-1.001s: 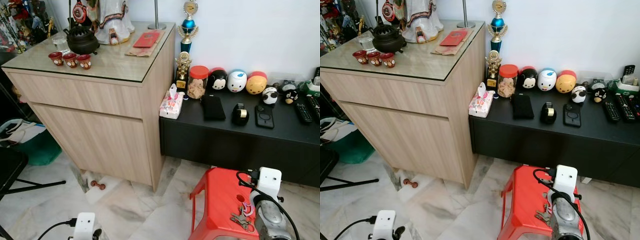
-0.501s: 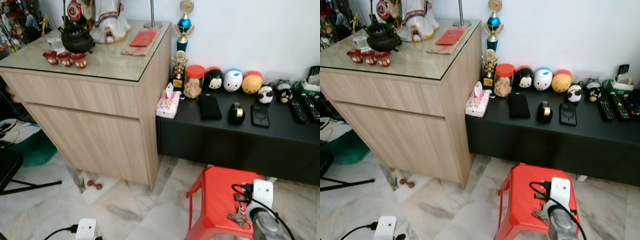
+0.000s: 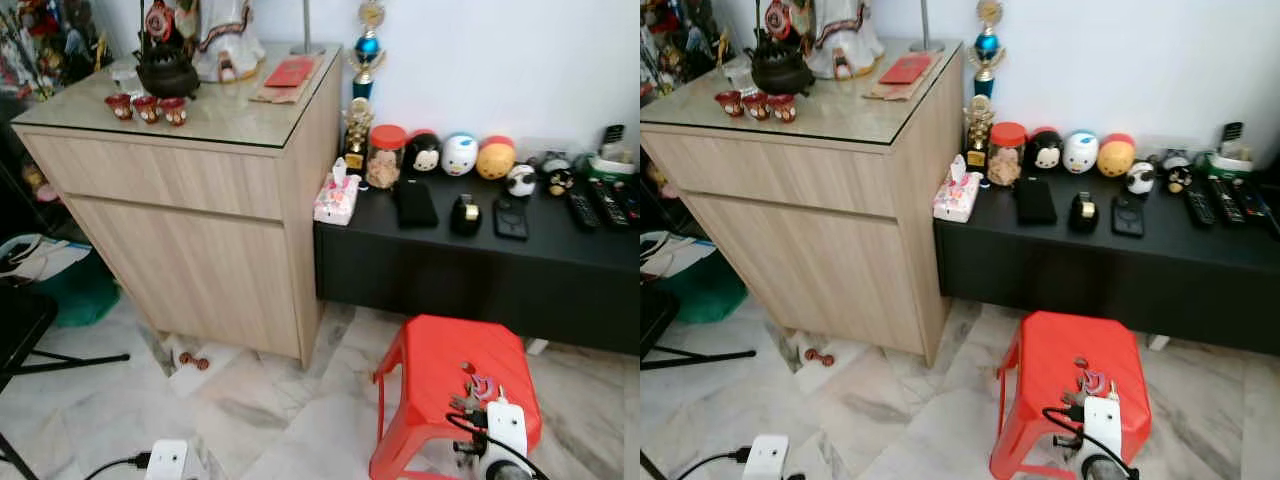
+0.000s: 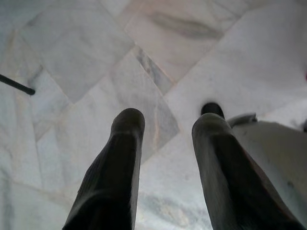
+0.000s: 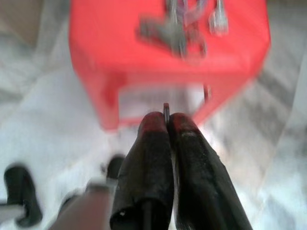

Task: Hang keys on a hook

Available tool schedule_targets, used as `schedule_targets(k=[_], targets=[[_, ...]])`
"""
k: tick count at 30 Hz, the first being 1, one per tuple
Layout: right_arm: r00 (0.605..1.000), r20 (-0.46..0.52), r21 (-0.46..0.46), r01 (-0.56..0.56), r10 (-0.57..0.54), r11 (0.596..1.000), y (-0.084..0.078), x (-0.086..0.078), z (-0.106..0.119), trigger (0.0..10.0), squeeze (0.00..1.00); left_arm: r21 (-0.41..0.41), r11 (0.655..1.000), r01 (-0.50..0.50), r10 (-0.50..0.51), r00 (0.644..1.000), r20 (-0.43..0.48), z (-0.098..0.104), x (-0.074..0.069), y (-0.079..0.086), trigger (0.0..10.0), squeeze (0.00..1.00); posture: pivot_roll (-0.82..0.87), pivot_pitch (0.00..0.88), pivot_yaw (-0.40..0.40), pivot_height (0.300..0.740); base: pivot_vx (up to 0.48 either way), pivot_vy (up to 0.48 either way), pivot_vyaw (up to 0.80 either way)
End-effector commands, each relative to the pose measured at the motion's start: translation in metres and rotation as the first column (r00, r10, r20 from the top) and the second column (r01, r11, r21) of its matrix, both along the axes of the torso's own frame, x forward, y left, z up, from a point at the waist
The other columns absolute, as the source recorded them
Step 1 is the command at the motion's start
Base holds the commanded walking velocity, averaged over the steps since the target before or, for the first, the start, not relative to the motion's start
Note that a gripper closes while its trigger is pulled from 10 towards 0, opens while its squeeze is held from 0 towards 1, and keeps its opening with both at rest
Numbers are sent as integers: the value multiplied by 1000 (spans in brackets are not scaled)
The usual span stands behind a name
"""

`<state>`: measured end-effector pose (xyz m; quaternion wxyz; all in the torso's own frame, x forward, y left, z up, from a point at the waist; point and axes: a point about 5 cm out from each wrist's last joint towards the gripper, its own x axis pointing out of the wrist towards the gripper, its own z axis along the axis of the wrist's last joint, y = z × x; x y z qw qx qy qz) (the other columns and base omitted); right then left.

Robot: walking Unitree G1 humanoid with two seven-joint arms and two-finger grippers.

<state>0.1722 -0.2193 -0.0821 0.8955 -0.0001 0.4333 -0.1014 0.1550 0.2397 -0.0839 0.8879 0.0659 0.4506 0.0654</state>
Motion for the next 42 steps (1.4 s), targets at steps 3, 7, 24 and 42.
schedule_targets(k=[3,7,24,42], targets=[[999,-42,-27,-33,32,999,-4,-7,-3,10000,0,-8,1000,-7,7,999,-38,-4,-8,-1,10000,0,-118,0,10,740,-286,0,0],[997,-68,-13,-20,19,1000,-13,-19,-6,10000,0,-10,1000,-8,8,999,-52,-6,-12,-1,10000,0,-126,0,9,740,-285,0,0],[993,-115,-9,-9,8,1000,10,-44,-19,10000,0,-12,1000,-26,25,999,-42,-4,-7,1,10000,0,-99,0,8,740,-285,0,0],[993,-77,-35,87,-89,996,-28,-41,-9,10000,0,-28,998,-47,47,998,-29,-3,-3,-3,10000,0,-81,0,-12,740,-285,0,0]])
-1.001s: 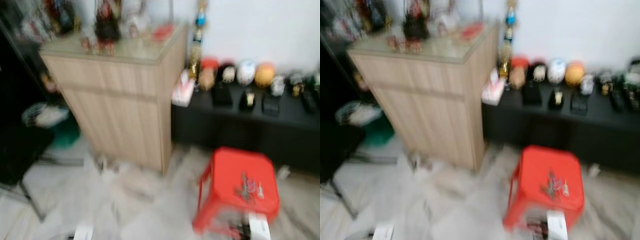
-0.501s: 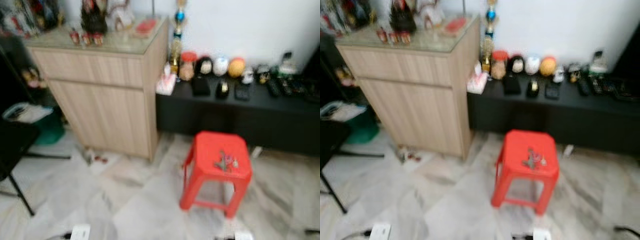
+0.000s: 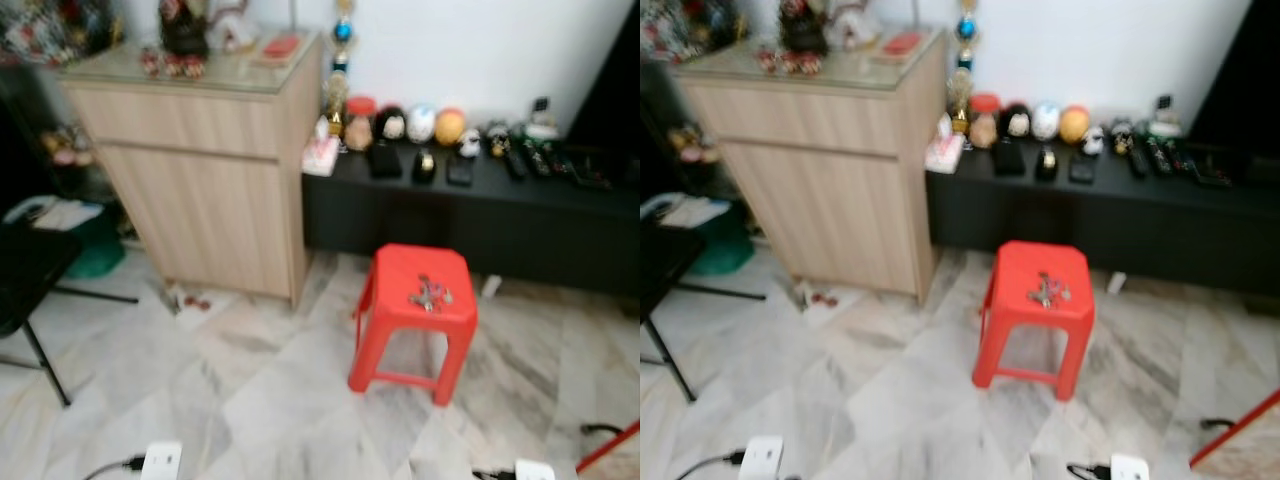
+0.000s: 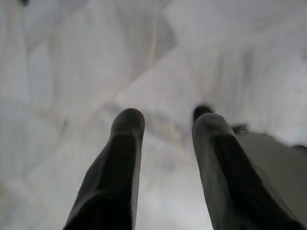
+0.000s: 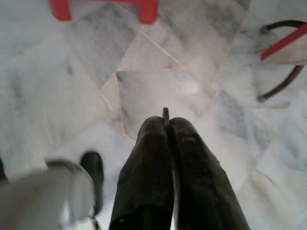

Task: Hang keys on a hook

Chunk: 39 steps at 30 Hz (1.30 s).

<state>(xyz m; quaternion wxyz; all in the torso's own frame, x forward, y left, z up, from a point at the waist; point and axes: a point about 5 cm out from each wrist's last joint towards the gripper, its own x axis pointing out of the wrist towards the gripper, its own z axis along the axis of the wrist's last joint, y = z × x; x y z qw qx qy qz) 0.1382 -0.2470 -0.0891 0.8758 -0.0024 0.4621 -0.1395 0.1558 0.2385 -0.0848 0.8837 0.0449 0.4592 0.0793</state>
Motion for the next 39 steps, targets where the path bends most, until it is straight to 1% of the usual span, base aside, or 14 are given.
schedule_targets(k=[1,2,4,5,7,13,18,20,23,39], targets=[[1000,-12,1,21,-21,1000,2,-7,-3,10000,0,-5,1000,-3,3,1000,-16,-2,-4,-2,10000,0,-81,0,-13,740,-285,0,0],[1000,-12,2,22,-22,1000,3,-7,-3,10000,0,-6,1000,-4,4,1000,-17,-3,-5,-2,10000,0,-81,0,-14,740,-285,0,0],[1000,1,12,12,-12,1000,15,5,-2,10000,0,-9,1000,-3,2,1000,-24,-4,-7,-4,10000,0,-82,0,-19,740,0,0,0],[1000,1,12,12,-12,1000,15,5,-2,10000,0,-9,1000,-3,2,1000,-24,-4,-7,-4,10000,0,-82,0,-19,740,0,0,0],[1000,14,18,15,-15,1000,19,11,-1,10000,0,-14,1000,2,-3,999,-35,-5,-9,-5,10000,0,-83,0,-22,740,0,0,0],[999,22,17,29,-29,999,20,15,0,10000,0,-26,1000,-7,6,999,-38,-6,-11,-7,10000,0,-82,0,-25,740,0,0,0],[999,23,25,35,-36,999,31,22,0,10000,0,-33,999,-11,9,999,-34,-6,-11,-5,10000,0,-82,0,-24,740,0,0,0],[999,19,23,40,-40,999,28,19,0,10000,0,-33,999,-9,8,999,-35,-6,-11,-5,10000,0,-82,0,-23,740,0,0,0],[999,14,22,51,-51,998,19,12,-1,10000,0,-32,999,-9,8,999,-33,-5,-10,-4,10000,0,-81,0,-21,740,0,0,-638],[998,7,11,58,-58,998,18,9,-2,10000,0,-30,999,14,-15,999,-39,-5,-11,-4,10000,0,-86,0,-8,740,0,0,-800]])
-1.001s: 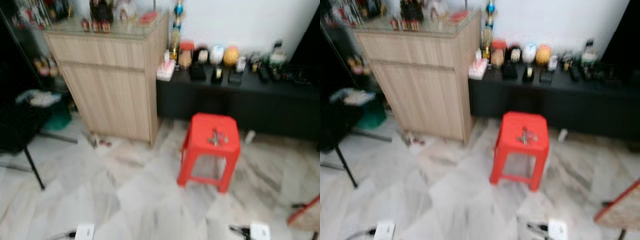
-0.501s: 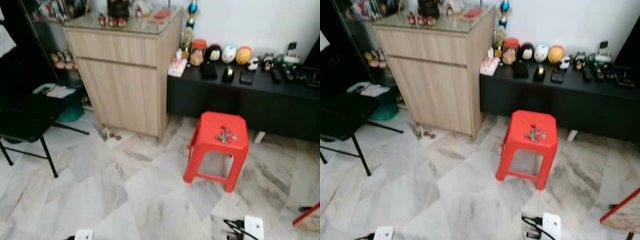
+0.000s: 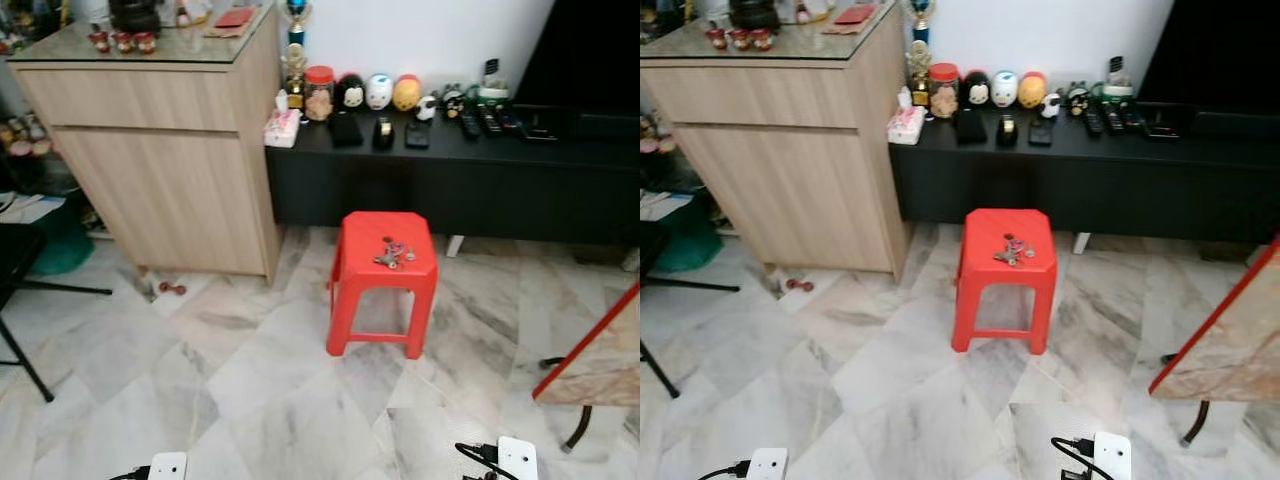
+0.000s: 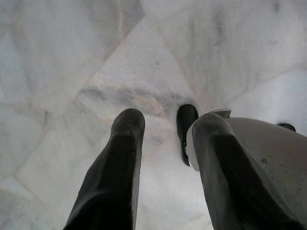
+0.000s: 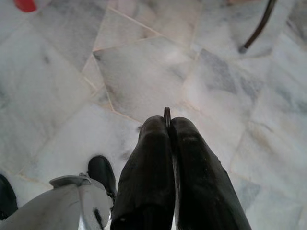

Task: Hang keys on a hook

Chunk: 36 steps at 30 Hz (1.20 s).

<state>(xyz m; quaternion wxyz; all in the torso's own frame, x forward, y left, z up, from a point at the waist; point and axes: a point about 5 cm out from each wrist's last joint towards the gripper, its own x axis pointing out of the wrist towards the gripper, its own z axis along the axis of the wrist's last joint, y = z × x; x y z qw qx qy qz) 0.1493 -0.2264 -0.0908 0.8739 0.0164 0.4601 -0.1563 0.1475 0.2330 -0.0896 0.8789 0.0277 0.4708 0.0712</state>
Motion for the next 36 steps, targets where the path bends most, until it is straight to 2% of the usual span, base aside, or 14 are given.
schedule_targets(k=[1,17,24,36], targets=[[1000,-2,-3,6,-6,1000,-1,-2,0,10000,0,9,999,33,-32,999,-17,-1,-3,1,10000,0,-88,0,-4,740,0,0,-800],[1000,-1,21,9,-9,1000,2,-3,-2,10000,0,20,998,62,-62,998,-25,0,-2,2,10000,0,-92,0,11,740,0,0,-800],[1000,0,31,4,-4,1000,4,-3,-2,10000,0,28,995,96,-95,995,-39,-3,-6,-2,10000,0,-92,0,13,740,0,0,0],[1000,14,30,27,-28,999,3,-1,-1,10000,0,35,994,100,-99,994,-42,-3,-4,-3,10000,0,-97,0,18,740,0,-251,0]])
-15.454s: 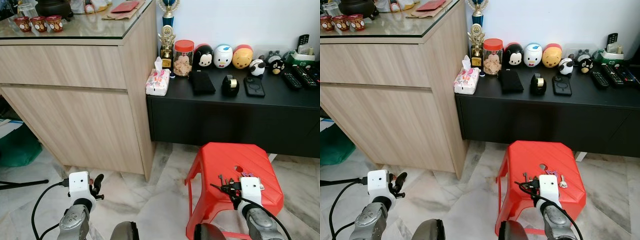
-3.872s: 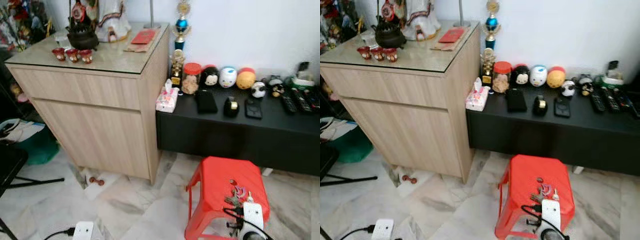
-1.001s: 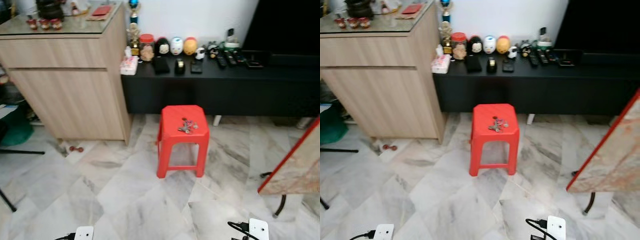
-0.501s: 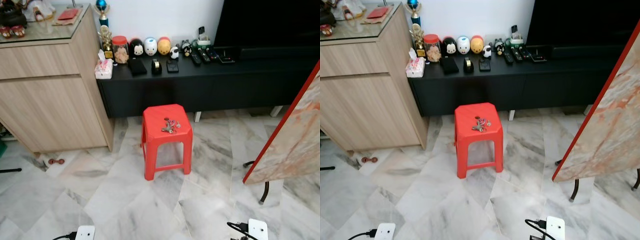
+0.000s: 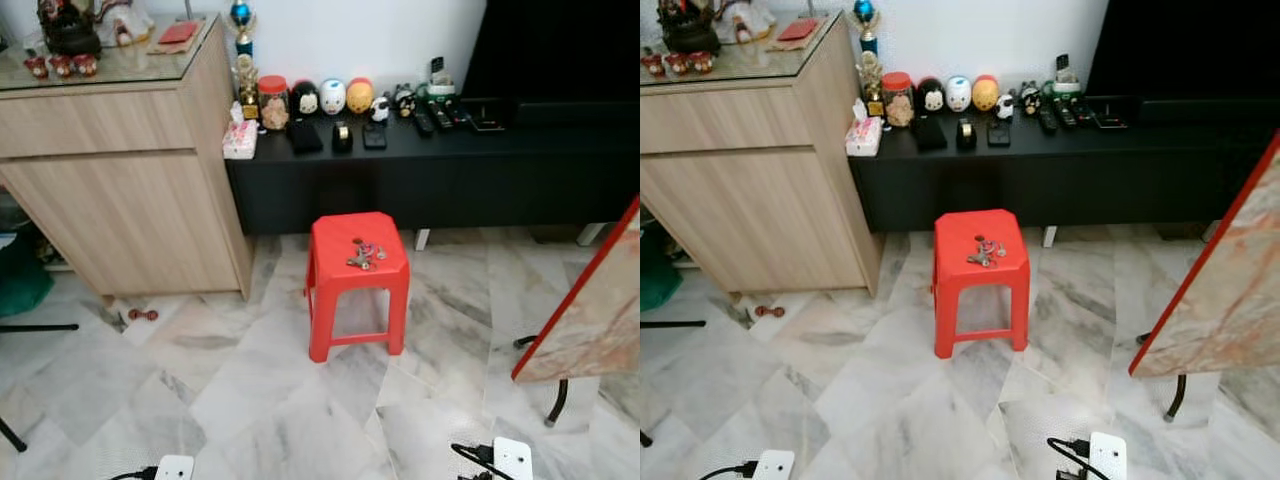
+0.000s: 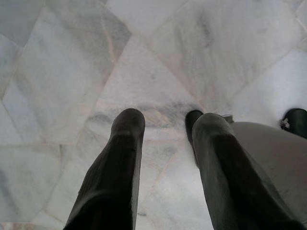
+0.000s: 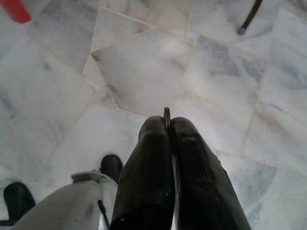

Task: Hang keys on a hook

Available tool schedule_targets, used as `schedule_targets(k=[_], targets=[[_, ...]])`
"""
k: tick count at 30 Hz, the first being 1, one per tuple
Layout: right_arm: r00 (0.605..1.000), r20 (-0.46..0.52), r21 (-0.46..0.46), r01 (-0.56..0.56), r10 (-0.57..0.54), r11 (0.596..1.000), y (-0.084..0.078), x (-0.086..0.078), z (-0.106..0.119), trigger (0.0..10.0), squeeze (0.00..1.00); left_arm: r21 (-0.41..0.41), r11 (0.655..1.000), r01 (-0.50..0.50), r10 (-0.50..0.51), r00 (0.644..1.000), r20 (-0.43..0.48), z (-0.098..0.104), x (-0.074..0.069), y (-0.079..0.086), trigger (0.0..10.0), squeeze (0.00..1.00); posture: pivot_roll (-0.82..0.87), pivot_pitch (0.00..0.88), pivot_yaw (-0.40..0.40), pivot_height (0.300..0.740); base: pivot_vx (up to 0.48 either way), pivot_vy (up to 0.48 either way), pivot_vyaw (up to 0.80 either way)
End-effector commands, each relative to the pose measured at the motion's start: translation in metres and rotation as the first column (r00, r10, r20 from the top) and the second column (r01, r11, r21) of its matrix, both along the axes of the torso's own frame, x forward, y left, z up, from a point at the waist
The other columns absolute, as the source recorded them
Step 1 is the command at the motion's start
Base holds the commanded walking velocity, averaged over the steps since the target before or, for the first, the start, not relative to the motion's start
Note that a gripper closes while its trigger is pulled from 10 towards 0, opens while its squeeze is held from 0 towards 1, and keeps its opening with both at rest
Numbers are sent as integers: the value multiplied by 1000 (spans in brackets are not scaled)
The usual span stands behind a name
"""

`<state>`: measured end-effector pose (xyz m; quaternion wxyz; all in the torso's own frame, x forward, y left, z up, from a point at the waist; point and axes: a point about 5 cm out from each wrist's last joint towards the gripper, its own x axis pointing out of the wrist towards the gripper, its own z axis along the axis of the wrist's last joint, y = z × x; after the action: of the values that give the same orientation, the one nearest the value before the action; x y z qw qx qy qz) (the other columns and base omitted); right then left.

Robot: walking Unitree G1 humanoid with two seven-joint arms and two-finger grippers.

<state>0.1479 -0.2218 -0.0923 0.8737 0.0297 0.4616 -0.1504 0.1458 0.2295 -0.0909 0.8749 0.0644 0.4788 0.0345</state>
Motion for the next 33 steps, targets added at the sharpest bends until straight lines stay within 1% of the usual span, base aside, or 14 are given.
schedule_targets(k=[1,5,7,8,9,12,18,33], targets=[[1000,14,1,27,-27,1000,-2,1,1,10000,0,10,1000,3,-3,1000,-17,-1,-3,0,10000,0,-98,0,19,740,0,-289,0],[999,22,-1,35,-35,999,-4,3,2,10000,0,13,1000,6,-6,1000,-22,-2,-4,0,10000,0,-99,0,19,740,0,-298,0],[999,28,-15,39,-39,999,-16,4,5,10000,0,10,1000,5,-5,1000,-23,-2,-4,-1,10000,0,-93,0,10,740,0,-309,0],[999,28,-15,39,-39,999,-16,4,5,10000,0,10,1000,5,-5,1000,-23,-2,-4,-1,10000,0,-93,0,10,740,0,-311,0],[999,27,-20,40,-40,999,-20,3,6,10000,0,8,1000,4,-4,1000,-23,-2,-4,-2,10000,0,-92,0,10,740,0,-311,0],[999,22,-26,44,-44,999,-25,-1,6,10000,0,6,1000,4,-3,1000,-22,-2,-4,-2,10000,0,-90,0,7,740,0,-316,0],[999,13,-24,50,-50,998,-27,-10,4,10000,0,6,1000,6,-6,1000,-18,-2,-2,-2,10000,0,-93,0,6,740,0,-367,0],[999,8,-24,51,-51,998,-27,-8,4,10000,0,1,1000,0,0,1000,-16,-2,-2,-3,10000,0,-93,0,0,740,0,-394,0]])
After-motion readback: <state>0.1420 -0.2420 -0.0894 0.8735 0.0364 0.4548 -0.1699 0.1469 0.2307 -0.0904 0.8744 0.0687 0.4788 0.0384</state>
